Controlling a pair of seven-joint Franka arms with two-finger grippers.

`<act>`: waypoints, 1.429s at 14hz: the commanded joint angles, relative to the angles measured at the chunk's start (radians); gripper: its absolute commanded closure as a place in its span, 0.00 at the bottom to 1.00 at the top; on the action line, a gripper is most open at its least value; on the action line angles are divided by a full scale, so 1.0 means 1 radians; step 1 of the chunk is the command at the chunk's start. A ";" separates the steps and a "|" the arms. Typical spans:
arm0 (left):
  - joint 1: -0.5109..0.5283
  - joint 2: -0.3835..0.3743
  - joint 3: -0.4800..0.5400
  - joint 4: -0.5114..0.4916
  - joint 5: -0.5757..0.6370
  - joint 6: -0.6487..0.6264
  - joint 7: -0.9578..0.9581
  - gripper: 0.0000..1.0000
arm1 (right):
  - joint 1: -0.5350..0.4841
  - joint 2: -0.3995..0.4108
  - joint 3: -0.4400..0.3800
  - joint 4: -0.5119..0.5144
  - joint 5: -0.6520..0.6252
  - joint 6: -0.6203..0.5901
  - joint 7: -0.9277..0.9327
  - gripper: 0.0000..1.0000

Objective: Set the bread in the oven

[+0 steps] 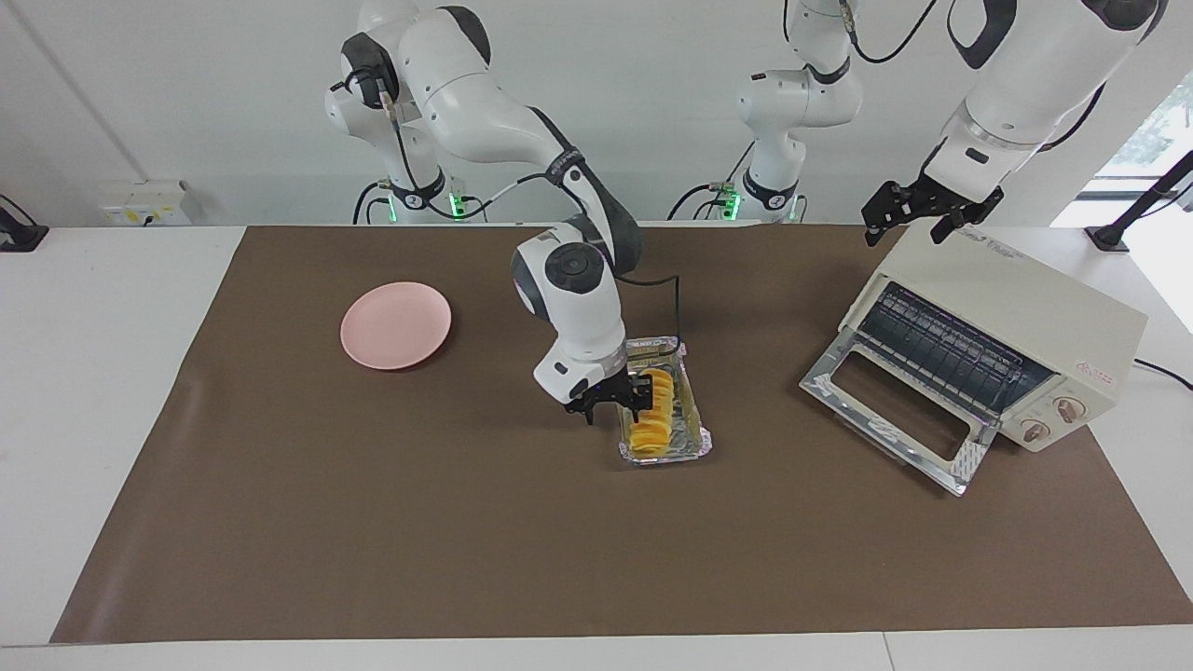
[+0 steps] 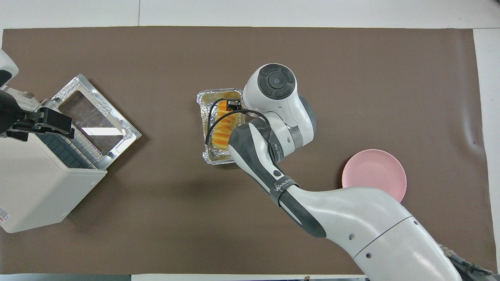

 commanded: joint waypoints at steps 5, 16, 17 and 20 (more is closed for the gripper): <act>-0.004 -0.030 0.004 -0.032 0.019 0.014 0.003 0.00 | -0.227 -0.187 0.002 0.026 0.041 -0.184 -0.074 0.00; 0.001 -0.026 0.010 -0.030 0.019 0.066 0.005 0.00 | -0.597 -0.440 -0.004 0.001 -0.016 -0.609 -0.732 0.00; -0.001 -0.026 0.010 -0.032 0.019 0.070 0.003 0.00 | -0.600 -0.472 -0.006 -0.012 -0.034 -0.652 -0.735 0.00; -0.014 -0.022 0.008 -0.033 0.020 0.131 -0.010 0.00 | -0.604 -0.532 -0.004 -0.052 -0.063 -0.706 -0.735 0.00</act>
